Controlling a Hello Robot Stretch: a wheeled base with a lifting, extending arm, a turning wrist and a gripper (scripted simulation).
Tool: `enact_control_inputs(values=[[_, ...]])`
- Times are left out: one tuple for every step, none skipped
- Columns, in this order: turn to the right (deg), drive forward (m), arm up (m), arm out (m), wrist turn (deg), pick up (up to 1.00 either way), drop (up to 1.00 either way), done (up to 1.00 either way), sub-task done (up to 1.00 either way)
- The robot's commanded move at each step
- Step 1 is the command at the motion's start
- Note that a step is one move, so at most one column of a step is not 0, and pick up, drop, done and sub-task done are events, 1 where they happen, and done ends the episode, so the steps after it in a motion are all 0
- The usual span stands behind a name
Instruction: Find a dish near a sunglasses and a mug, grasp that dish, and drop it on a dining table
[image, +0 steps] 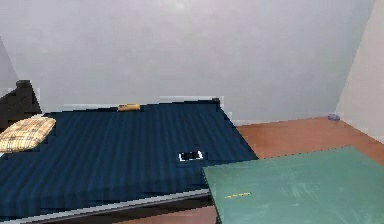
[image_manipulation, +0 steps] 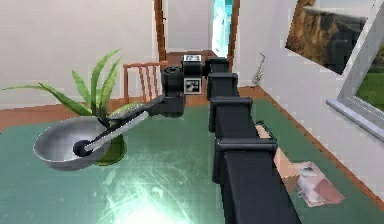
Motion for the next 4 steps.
enact_control_inputs(values=[[0.0, 0.0, 0.0, 0.0, 45.0, 0.0, 0.0, 0.0, 0.0], [0.0, 0.0, 0.0, 0.0, 27.0, 0.0, 0.0, 0.0, 0.0], [0.0, 0.0, -0.1, 0.0, 0.0, 0.0, 0.0, 0.0, 0.0], [0.0, 0.0, -0.32, 0.0, 0.0, 0.0, 0.0, 0.0, 0.0]])
